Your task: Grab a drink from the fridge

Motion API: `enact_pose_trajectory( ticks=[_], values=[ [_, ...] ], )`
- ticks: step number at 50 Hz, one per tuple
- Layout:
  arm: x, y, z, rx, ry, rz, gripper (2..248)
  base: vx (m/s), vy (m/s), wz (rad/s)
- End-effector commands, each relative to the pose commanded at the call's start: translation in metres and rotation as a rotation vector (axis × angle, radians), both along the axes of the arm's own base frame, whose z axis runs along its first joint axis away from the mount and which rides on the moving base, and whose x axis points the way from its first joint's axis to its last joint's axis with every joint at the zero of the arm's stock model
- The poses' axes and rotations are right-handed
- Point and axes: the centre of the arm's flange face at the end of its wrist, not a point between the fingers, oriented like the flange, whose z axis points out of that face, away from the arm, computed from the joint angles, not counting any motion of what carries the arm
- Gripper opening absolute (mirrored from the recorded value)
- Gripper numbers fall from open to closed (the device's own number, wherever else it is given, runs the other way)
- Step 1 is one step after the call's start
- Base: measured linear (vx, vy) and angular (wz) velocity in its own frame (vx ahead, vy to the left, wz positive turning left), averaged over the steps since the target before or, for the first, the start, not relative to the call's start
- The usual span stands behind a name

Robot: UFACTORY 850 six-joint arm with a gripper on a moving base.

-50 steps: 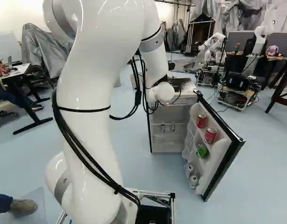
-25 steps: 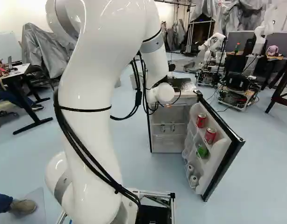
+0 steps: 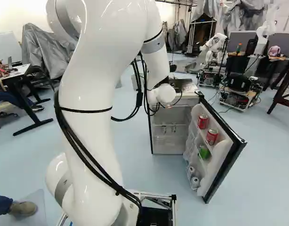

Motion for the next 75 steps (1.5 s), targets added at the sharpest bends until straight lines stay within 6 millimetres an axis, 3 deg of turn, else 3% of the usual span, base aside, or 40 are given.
enact_pose_trajectory(
  ticks=[1, 2, 6, 7, 12, 13, 38, 75],
  values=[
    [0.000, 0.000, 0.000, 0.000, 0.000, 0.000, 153, 0.000, 0.000, 0.000],
    [0.000, 0.000, 0.000, 0.000, 0.000, 0.000, 188, 0.000, 0.000, 0.000],
    [-0.001, 0.000, 0.000, 0.000, 0.001, -0.001, 188, 0.000, 0.000, 0.000],
    [-0.002, 0.000, 0.000, 0.000, 0.001, -0.001, 223, 0.000, 0.000, 0.000],
    [-0.009, 0.001, 0.001, 0.002, 0.004, -0.005, 223, 0.000, 0.000, 0.000],
    [-0.010, 0.001, 0.001, 0.003, 0.005, -0.006, 246, 0.000, 0.000, 0.000],
    [-0.059, -0.007, 0.023, -0.004, -0.008, -0.061, 247, 0.000, 0.000, 0.000],
    [-0.119, -0.056, 0.050, -0.024, 0.113, -0.302, 247, 0.000, 0.000, 0.000]
  ],
)
